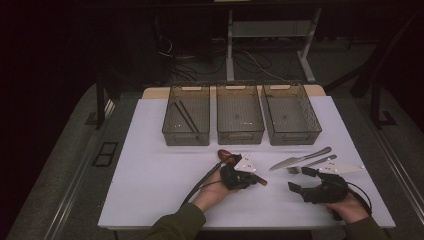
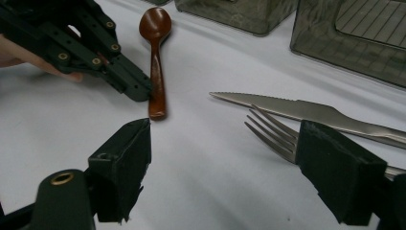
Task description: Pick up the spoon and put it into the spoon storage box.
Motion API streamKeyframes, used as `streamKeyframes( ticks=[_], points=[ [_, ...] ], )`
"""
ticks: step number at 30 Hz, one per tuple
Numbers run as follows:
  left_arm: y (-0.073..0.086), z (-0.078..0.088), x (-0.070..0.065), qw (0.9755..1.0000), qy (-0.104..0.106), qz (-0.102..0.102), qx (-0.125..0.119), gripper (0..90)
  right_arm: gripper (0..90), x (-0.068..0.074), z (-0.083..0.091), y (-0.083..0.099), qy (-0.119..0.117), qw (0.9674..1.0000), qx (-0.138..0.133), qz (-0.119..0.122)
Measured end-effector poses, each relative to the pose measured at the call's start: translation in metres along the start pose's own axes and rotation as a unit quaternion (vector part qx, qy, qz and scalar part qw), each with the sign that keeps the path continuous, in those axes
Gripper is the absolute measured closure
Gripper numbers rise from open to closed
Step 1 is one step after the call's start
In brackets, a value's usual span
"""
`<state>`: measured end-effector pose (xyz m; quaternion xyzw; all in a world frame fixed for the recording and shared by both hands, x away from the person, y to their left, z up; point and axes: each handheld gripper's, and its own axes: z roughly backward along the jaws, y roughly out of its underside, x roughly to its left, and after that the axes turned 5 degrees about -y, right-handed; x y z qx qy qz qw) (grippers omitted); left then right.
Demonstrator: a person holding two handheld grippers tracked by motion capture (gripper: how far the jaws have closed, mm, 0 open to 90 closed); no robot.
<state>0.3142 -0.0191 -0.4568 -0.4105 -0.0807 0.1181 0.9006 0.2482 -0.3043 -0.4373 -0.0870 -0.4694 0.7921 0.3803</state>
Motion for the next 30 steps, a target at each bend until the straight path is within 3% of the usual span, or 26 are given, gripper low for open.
streamKeyframes(
  ticks=[8,12,14,17,20,30],
  points=[
    [-0.011,-0.016,0.009,0.9997,-0.011,0.020,-0.005,89.0,20.2,-0.001,0.001,0.000,0.000,1.0000,-0.001,-0.002],
    [-0.013,-0.016,0.012,0.9999,-0.010,0.014,0.001,89.0,20.2,-0.001,0.001,0.000,0.001,1.0000,-0.002,-0.002],
    [-0.013,-0.013,0.011,0.9997,-0.008,0.025,0.000,88.9,20.2,-0.001,0.001,0.000,0.001,1.0000,-0.002,-0.001],
    [-0.014,-0.004,0.014,0.9989,0.003,0.044,-0.014,81.8,20.1,-0.001,0.001,0.000,0.001,1.0000,-0.002,0.003],
    [-0.015,0.010,0.020,0.9980,-0.004,0.058,-0.023,75.2,20.2,0.000,0.002,0.000,0.003,1.0000,-0.001,0.003],
    [0.001,0.057,0.053,0.9934,-0.052,0.096,-0.034,54.1,20.2,0.001,0.001,-0.001,0.002,1.0000,0.000,0.009]
  ],
)
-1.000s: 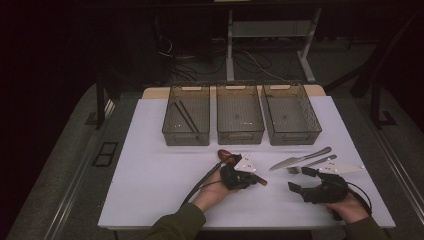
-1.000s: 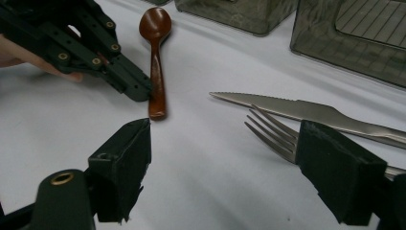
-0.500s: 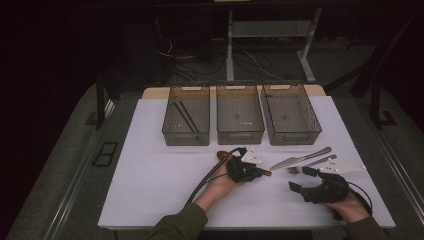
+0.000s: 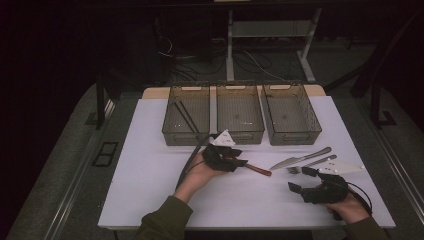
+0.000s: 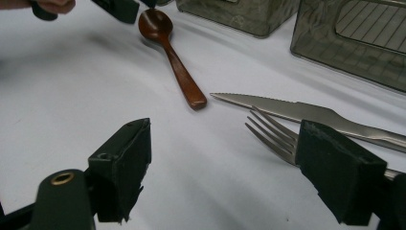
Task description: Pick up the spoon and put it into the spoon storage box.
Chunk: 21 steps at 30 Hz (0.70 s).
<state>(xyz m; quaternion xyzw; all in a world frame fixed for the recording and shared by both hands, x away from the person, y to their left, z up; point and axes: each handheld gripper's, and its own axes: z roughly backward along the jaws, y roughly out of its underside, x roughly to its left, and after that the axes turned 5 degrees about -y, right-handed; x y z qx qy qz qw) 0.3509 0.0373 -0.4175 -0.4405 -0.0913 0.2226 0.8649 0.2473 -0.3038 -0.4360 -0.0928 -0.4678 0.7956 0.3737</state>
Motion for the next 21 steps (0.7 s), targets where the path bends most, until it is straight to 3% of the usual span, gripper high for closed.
streamKeyframes(
  ticks=[5,8,13,21],
  points=[
    [0.009,0.009,0.022,0.9993,-0.031,0.023,0.001,46.6,20.2,-0.001,0.000,0.000,0.000,1.0000,0.001,-0.002],
    [0.014,0.007,0.030,0.9987,-0.037,0.035,0.011,42.9,20.2,-0.001,0.000,0.000,0.000,1.0000,0.003,0.000],
    [0.019,0.002,0.036,0.9977,-0.045,0.044,0.025,39.7,20.2,0.000,-0.001,0.000,0.000,1.0000,0.004,0.001],
    [0.023,-0.005,0.040,0.9968,-0.050,0.043,0.044,38.3,20.2,0.000,-0.001,0.000,-0.002,1.0000,0.003,0.000]
  ],
)
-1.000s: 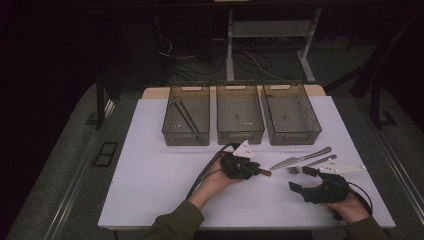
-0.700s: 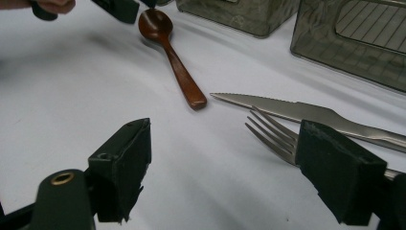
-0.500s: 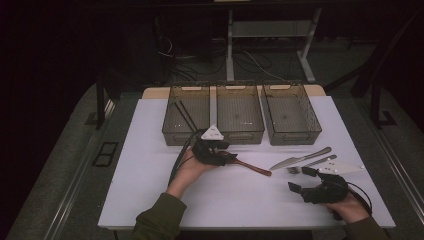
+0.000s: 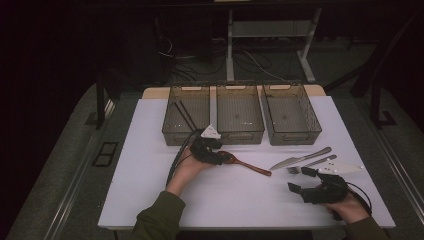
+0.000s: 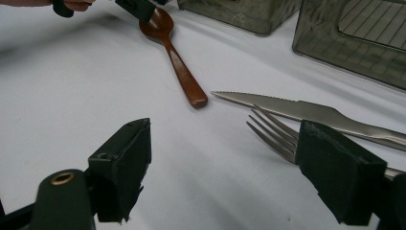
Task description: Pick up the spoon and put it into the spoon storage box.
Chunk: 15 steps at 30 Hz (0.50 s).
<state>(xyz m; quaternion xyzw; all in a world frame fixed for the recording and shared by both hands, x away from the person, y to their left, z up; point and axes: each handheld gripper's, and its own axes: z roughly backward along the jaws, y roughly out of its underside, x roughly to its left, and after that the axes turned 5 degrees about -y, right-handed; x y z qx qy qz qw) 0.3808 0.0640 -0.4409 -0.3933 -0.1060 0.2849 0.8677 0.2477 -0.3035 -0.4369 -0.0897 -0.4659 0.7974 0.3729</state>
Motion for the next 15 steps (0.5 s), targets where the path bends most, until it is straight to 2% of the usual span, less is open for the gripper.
streamKeyframes(
  ticks=[7,9,10,15],
  points=[
    [0.0022,-0.0062,-0.0015,0.9998,0.003,-0.003,0.017,38.0,20.2,-0.0004,-0.0001,0.0001,0.000,1.0000,0.000,0.000],
    [0.0024,-0.0070,-0.0012,0.9997,0.004,-0.011,0.022,37.9,20.2,-0.0005,-0.0001,0.0001,0.000,1.0000,0.000,0.000],
    [0.0027,-0.0073,-0.0023,0.9997,0.003,-0.006,0.023,37.9,20.2,-0.0004,-0.0001,0.0001,0.000,1.0000,0.000,0.000],
    [0.0036,-0.0091,-0.0025,0.9994,0.007,-0.016,0.029,38.1,20.2,-0.0005,0.0000,0.0001,0.000,1.0000,0.000,0.000]
  ],
)
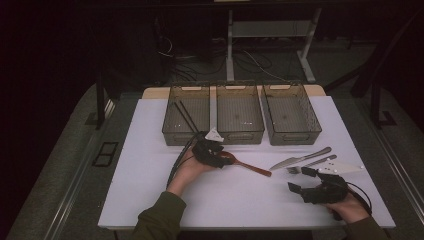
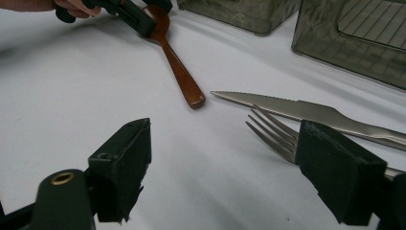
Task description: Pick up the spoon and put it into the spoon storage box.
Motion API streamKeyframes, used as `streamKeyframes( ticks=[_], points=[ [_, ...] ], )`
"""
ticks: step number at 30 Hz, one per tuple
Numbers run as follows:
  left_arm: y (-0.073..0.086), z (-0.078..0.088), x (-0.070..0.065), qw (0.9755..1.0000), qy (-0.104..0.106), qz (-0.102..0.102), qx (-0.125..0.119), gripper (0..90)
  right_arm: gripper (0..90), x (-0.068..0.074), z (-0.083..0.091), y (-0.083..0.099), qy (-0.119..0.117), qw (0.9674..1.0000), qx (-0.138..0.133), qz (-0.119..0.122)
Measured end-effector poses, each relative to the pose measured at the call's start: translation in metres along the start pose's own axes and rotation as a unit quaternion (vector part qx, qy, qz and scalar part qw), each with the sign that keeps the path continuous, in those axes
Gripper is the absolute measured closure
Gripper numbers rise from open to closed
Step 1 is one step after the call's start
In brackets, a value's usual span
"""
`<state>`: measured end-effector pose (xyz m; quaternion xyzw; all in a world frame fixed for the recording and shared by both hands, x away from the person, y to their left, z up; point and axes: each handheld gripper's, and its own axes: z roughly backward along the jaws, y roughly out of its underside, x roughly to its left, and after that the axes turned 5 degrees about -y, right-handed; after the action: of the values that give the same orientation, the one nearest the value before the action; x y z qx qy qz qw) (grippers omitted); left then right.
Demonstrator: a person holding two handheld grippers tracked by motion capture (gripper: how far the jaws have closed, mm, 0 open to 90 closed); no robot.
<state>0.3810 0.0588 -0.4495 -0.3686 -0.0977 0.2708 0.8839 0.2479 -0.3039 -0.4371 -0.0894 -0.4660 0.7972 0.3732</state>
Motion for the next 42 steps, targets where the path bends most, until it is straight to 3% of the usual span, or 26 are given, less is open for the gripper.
streamKeyframes(
  ticks=[1,10,11,15,16,25,32,42],
  points=[
    [0.000,0.000,-0.001,1.0000,0.001,0.005,0.000,38.7,20.2,0.000,0.000,0.000,0.000,1.0000,0.000,0.000],
    [0.002,0.003,-0.001,0.9994,0.022,-0.025,0.000,47.5,20.2,0.000,0.000,0.000,0.000,1.0000,-0.001,0.000],
    [0.003,0.004,-0.002,0.9995,0.024,-0.020,0.001,48.5,20.2,0.000,0.000,0.000,0.000,1.0000,-0.001,-0.001],
    [0.004,0.007,0.000,0.9985,0.029,-0.046,0.006,52.4,20.2,0.000,0.000,0.000,0.001,1.0000,-0.001,0.000],
    [0.005,0.007,-0.002,0.9988,0.030,-0.037,0.003,53.5,20.2,0.000,0.001,0.000,0.001,1.0000,-0.001,0.000],
    [0.007,0.010,-0.001,0.9978,0.038,-0.053,0.000,62.8,20.2,0.000,0.001,0.000,0.000,1.0000,-0.001,0.000],
    [0.009,0.013,0.001,0.9957,0.050,-0.078,-0.001,70.8,20.2,0.000,0.001,0.000,0.000,1.0000,-0.001,0.000],
    [0.009,0.015,-0.002,0.9950,0.061,-0.079,-0.007,78.3,20.2,0.000,0.001,0.000,0.000,1.0000,-0.001,0.001]
  ],
)
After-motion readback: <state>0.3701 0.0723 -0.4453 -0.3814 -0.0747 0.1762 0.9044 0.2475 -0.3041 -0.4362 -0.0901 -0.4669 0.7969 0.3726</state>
